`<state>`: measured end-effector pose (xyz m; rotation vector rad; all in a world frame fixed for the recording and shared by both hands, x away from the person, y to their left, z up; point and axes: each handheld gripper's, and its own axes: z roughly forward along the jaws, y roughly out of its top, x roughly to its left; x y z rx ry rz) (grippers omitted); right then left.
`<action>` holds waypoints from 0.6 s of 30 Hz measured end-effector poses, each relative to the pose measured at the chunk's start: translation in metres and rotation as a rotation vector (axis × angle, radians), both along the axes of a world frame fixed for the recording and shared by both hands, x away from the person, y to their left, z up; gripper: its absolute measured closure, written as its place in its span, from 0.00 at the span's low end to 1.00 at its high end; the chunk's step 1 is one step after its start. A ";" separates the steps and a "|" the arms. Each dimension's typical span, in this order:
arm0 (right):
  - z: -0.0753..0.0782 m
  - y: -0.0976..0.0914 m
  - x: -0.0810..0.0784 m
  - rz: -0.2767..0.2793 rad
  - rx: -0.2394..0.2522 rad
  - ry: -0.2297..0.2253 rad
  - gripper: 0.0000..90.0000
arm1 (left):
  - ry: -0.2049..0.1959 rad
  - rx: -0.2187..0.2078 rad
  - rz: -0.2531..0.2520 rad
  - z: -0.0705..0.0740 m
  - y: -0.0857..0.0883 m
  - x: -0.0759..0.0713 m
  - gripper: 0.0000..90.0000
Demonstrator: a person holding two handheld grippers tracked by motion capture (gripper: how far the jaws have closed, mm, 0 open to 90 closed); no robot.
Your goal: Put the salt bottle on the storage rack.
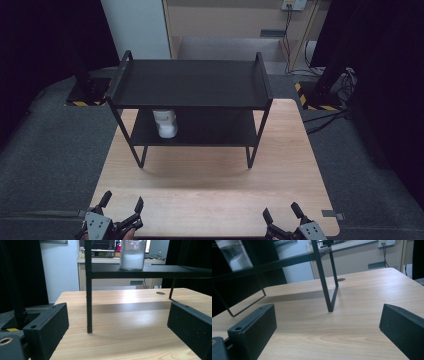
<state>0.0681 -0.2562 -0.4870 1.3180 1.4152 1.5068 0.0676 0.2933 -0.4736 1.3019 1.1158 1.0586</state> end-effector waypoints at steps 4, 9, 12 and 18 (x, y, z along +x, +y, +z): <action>-0.001 -0.004 -0.004 -0.011 -0.002 -0.002 0.01 | -0.006 0.005 0.008 -0.001 0.005 0.001 0.03; -0.003 -0.008 -0.007 -0.030 0.000 -0.002 0.01 | -0.012 0.014 0.008 -0.004 0.014 0.000 0.03; -0.003 -0.011 -0.007 -0.036 -0.005 0.000 0.01 | -0.016 0.020 0.007 -0.006 0.015 -0.002 0.03; -0.003 -0.019 -0.005 -0.052 -0.010 -0.001 0.01 | -0.025 0.037 0.022 -0.008 0.019 -0.002 0.03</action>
